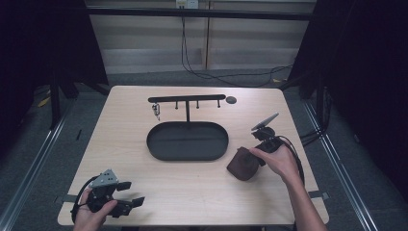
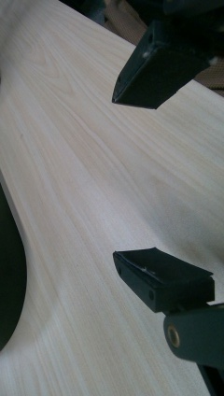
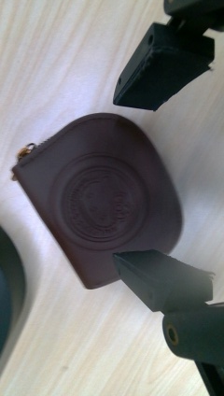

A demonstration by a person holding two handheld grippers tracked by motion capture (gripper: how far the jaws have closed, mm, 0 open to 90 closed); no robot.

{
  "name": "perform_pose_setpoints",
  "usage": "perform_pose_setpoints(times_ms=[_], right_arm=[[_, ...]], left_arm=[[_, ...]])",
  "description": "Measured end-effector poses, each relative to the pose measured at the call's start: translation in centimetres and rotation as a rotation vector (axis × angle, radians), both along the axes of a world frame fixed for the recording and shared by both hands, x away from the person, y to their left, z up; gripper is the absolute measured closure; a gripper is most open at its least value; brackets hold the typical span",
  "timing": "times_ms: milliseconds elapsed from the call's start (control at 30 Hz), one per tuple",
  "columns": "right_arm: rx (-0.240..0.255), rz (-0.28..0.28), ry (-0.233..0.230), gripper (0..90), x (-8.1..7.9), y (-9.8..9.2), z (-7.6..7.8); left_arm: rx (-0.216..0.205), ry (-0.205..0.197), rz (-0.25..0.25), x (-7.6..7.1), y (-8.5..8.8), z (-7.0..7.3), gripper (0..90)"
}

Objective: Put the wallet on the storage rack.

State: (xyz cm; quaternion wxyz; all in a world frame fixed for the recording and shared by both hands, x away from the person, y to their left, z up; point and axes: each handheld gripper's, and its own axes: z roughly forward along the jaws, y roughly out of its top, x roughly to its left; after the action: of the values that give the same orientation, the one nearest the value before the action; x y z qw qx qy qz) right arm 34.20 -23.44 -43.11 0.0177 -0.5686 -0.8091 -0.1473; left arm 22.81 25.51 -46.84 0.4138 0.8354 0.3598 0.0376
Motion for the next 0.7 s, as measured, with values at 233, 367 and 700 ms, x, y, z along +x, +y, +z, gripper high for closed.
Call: perform_pose_setpoints(times_ms=[233, 367, 700], right_arm=[[-0.046, -0.021, 0.048, 19.4, 1.2, 0.1, -1.6], [-0.042, -0.025, 0.05, 19.2, 1.7, 0.3, -2.1], [-0.029, -0.025, 0.098, 17.1, 2.5, 0.6, -3.2]], left_arm=[[-0.002, 0.003, 0.004, 0.0, 0.1, 0.0, 20.1], [-0.003, 0.009, 0.003, 0.0, 0.0, -0.1, 20.1], [-0.002, 0.014, -0.003, 0.0, -0.1, -0.1, 20.1]])
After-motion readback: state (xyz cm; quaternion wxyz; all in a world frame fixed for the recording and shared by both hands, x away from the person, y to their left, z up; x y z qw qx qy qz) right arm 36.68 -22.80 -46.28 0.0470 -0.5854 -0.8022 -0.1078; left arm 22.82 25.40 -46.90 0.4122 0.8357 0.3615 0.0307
